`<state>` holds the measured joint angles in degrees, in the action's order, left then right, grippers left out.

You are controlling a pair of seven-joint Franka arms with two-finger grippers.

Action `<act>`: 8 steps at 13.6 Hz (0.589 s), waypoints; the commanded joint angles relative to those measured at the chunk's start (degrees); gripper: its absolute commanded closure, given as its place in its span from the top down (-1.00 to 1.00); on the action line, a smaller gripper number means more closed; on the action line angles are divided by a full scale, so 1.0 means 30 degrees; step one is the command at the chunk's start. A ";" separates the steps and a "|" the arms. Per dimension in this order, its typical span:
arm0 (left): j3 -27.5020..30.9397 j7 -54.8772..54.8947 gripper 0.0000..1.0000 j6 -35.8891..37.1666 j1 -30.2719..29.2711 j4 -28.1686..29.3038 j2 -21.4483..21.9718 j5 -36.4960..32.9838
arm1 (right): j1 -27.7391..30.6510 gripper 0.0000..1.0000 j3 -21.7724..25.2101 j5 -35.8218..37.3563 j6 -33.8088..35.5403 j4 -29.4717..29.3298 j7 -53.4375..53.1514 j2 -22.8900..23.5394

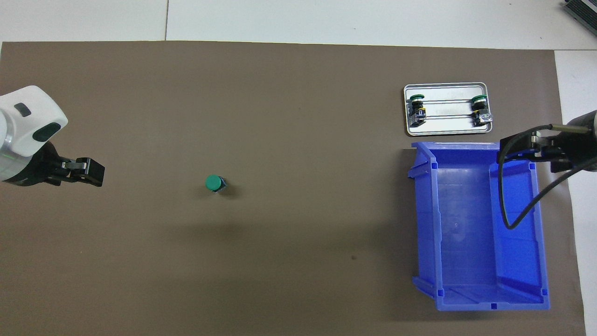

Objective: Place and press button with both arms

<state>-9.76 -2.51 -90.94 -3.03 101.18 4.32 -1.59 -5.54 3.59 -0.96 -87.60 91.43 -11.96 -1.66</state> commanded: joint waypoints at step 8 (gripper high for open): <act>0.0088 0.0132 0.54 -0.1970 -0.1215 0.2334 0.1431 0.2084 | -0.2188 1.00 -0.0113 -0.0705 -0.1234 0.1249 0.0447 -0.0501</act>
<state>-9.26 -2.53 -94.73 -5.25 104.15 5.62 3.19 -8.25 3.47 -1.89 -88.41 91.92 -9.91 -1.77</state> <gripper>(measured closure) 0.225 0.000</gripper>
